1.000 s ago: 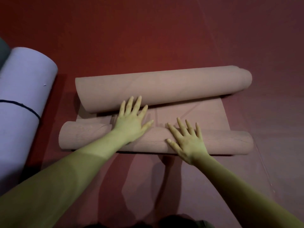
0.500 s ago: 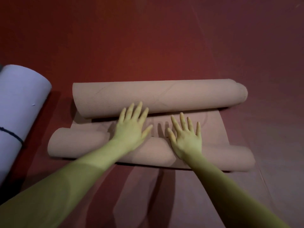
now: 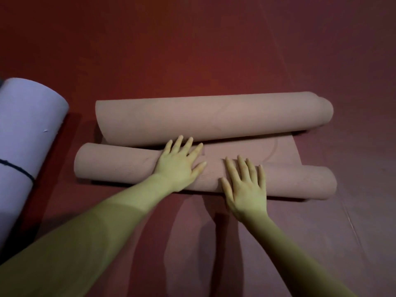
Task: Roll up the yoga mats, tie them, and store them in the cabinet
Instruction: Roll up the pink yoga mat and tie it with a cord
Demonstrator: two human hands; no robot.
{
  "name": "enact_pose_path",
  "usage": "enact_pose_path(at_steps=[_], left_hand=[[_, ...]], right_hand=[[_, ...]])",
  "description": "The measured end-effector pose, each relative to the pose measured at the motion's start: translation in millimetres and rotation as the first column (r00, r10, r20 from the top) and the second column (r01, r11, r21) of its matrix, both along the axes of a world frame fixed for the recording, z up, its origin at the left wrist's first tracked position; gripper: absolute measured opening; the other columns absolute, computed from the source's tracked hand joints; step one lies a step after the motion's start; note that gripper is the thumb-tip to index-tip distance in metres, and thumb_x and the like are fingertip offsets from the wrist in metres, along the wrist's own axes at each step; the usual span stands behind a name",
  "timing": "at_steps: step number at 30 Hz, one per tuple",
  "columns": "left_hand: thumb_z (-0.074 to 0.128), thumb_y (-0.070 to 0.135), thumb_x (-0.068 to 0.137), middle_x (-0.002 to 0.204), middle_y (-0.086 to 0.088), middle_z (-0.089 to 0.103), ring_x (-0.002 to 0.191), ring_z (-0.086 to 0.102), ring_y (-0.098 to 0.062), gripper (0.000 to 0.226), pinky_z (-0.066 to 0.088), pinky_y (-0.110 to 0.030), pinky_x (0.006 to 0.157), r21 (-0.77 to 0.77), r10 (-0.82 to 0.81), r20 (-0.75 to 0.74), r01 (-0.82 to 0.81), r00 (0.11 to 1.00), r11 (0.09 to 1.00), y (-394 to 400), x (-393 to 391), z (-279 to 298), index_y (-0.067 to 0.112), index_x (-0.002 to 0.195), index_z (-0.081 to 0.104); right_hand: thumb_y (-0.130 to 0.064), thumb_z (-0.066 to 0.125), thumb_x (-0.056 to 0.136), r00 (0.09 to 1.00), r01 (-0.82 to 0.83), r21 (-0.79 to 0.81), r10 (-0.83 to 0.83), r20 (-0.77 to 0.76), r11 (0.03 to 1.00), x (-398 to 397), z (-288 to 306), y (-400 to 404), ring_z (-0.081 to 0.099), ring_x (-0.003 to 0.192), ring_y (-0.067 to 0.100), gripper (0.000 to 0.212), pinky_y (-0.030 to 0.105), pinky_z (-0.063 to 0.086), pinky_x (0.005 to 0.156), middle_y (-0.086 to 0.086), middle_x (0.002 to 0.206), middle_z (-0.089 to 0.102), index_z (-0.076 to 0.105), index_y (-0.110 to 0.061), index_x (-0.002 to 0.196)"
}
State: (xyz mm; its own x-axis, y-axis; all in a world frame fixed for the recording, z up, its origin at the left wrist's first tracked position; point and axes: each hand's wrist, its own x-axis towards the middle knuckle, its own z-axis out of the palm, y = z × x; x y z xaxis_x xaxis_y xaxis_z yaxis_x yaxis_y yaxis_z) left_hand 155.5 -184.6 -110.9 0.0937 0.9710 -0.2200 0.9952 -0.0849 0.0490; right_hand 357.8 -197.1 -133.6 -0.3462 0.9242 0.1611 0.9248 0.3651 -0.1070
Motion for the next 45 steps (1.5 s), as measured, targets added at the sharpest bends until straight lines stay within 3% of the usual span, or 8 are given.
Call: enact_pose_path(at_steps=[4, 8, 14, 19, 25, 30, 35, 45], left_hand=[[0.009, 0.062, 0.092, 0.160, -0.006, 0.007, 0.147, 0.000, -0.029, 0.072, -0.003, -0.044, 0.117, 0.034, -0.074, 0.008, 0.073, 0.997, 0.997, 10.2, -9.6, 1.4, 0.024, 0.153, 0.009], [0.026, 0.066, 0.084, 0.143, -0.005, 0.047, 0.130, 0.046, -0.029, 0.077, 0.033, -0.052, 0.106, 0.234, -0.256, 0.029, 0.243, 0.966, 0.941, -1.0, -24.9, -3.8, 0.018, 0.141, 0.046], [0.052, 0.080, 0.067, 0.160, 0.009, 0.001, 0.147, 0.008, -0.019, 0.112, 0.008, -0.047, 0.116, 0.035, -0.193, -0.044, 0.195, 0.980, 0.980, 8.8, -30.4, -2.0, 0.031, 0.152, -0.003], [0.061, 0.070, 0.072, 0.159, 0.007, 0.013, 0.144, 0.022, -0.023, 0.106, 0.016, -0.050, 0.113, 0.081, -0.252, 0.007, 0.250, 0.968, 0.965, 7.2, -34.7, -3.5, 0.030, 0.151, 0.002], [0.057, 0.067, 0.078, 0.154, 0.007, 0.029, 0.133, 0.036, -0.020, 0.094, 0.029, -0.037, 0.104, 0.109, -0.258, 0.002, 0.256, 0.966, 0.960, 10.9, -30.9, 6.7, 0.029, 0.152, 0.013], [0.065, 0.063, 0.073, 0.145, 0.005, 0.045, 0.126, 0.047, -0.023, 0.091, 0.036, -0.038, 0.097, 0.112, -0.252, 0.054, 0.245, 0.966, 0.963, -14.9, -23.5, 5.8, 0.028, 0.149, 0.028], [0.084, 0.062, 0.045, 0.110, -0.002, 0.070, 0.087, 0.069, -0.025, 0.095, 0.055, -0.046, 0.070, 0.222, -0.321, 0.070, 0.299, 0.944, 0.928, -54.4, -22.2, -4.6, 0.018, 0.127, 0.061], [0.085, 0.063, 0.041, 0.109, -0.001, 0.071, 0.087, 0.070, -0.025, 0.096, 0.056, -0.049, 0.070, 0.175, -0.348, 0.111, 0.327, 0.931, 0.929, -116.0, -6.2, -0.9, 0.018, 0.124, 0.063]], right_hand=[[-0.066, 0.033, 0.086, 0.994, -0.094, -0.023, 0.095, 0.052, 0.995, 6.5, 2.4, 13.5, 0.044, 0.127, 0.040, 0.071, 0.055, 0.018, 0.107, 0.015, 0.138, 0.051, 0.045, -0.023, 0.141], [-0.086, 0.024, 0.069, 0.984, -0.092, -0.166, 0.115, 0.134, 0.982, -0.5, 13.6, 43.2, 0.038, 0.133, 0.038, 0.097, 0.055, 0.021, 0.107, 0.013, 0.145, 0.044, 0.039, -0.027, 0.145], [-0.093, 0.025, 0.051, 0.963, -0.135, -0.213, 0.178, 0.201, 0.968, 0.2, 15.4, 62.7, 0.034, 0.136, 0.038, 0.117, 0.058, 0.021, 0.107, 0.010, 0.152, 0.034, 0.025, -0.029, 0.150], [-0.080, 0.068, 0.048, 0.940, -0.248, -0.036, 0.250, 0.231, 0.968, 7.1, 0.0, 54.6, 0.054, 0.114, 0.046, 0.113, 0.064, 0.037, 0.094, 0.024, 0.131, 0.053, 0.033, -0.029, 0.142], [-0.075, 0.049, 0.062, 0.948, -0.296, -0.007, 0.294, 0.124, 0.955, 8.5, 7.9, 59.6, 0.064, 0.089, 0.036, 0.085, 0.051, 0.048, 0.079, 0.014, 0.106, 0.066, 0.049, -0.026, 0.131], [-0.063, 0.081, 0.051, 0.943, -0.329, 0.017, 0.328, 0.056, 0.944, 16.5, 9.9, 38.3, 0.065, 0.080, 0.033, 0.086, 0.046, 0.052, 0.070, 0.009, 0.095, 0.068, 0.060, -0.022, 0.124], [-0.072, 0.052, 0.060, 0.949, -0.308, -0.050, 0.311, 0.049, 0.950, 24.4, 11.9, -4.5, 0.064, 0.080, 0.031, 0.080, 0.043, 0.052, 0.071, 0.004, 0.095, 0.068, 0.053, -0.027, 0.126], [-0.073, 0.050, 0.059, 0.948, -0.311, -0.088, 0.315, 0.041, 0.946, 38.0, 18.9, -67.0, 0.065, 0.073, 0.030, 0.079, 0.037, 0.051, 0.067, 0.002, 0.088, 0.068, 0.056, -0.026, 0.121]])
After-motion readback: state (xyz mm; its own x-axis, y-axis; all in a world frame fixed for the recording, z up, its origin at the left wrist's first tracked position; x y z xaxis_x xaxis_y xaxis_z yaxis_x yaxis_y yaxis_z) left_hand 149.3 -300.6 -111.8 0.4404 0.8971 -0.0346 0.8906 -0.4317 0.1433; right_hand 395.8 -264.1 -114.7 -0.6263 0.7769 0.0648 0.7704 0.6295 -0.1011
